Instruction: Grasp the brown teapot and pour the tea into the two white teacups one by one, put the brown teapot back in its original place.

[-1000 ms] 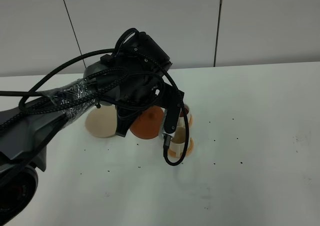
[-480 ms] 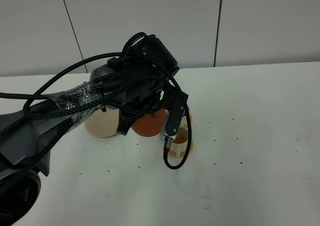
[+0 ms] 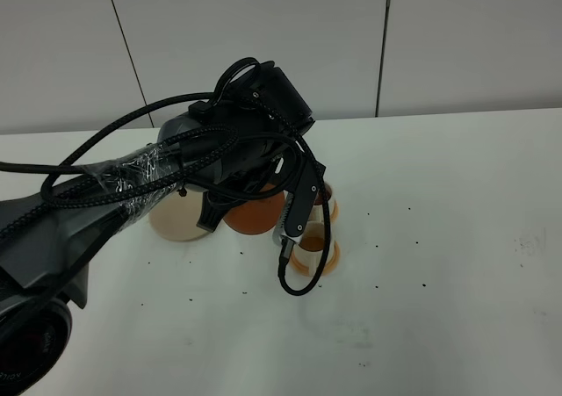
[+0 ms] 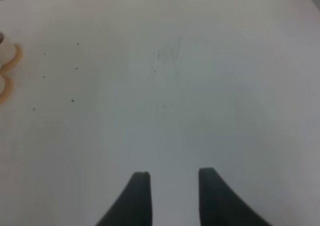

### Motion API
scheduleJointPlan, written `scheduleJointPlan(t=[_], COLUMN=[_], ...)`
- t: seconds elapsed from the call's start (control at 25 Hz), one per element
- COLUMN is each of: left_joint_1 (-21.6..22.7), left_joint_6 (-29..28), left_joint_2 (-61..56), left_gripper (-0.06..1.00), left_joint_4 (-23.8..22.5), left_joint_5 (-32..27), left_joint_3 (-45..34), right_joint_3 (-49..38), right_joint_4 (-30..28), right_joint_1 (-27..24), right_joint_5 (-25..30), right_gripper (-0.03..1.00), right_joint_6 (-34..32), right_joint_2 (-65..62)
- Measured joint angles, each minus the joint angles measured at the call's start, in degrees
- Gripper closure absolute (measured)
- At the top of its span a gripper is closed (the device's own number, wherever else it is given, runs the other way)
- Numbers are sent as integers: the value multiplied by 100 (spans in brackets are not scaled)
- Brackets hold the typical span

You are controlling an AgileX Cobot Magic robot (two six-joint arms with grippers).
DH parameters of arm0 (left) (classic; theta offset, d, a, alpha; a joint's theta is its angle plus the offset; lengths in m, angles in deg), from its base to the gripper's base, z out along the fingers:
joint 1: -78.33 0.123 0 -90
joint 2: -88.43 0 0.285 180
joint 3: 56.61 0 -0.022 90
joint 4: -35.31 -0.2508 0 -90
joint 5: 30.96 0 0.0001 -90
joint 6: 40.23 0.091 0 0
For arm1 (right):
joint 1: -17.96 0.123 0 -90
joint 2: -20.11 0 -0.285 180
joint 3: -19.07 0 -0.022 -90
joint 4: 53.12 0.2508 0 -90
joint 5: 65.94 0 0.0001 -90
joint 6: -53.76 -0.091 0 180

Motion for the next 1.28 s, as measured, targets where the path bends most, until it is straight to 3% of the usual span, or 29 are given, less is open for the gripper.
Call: scheduleJointPlan(t=[1.28], left_joint_1=[-110], left_joint_6=[-44], left_joint_2=[0], left_gripper=[77], left_joint_4=[-328], left_joint_5=[372], left_joint_3=[0], right_joint_3=[0], right_joint_4=[0], right_joint_1=[0], right_joint_5=[0], right_gripper=[74], right_joint_6=[0], right_joint_2=[0])
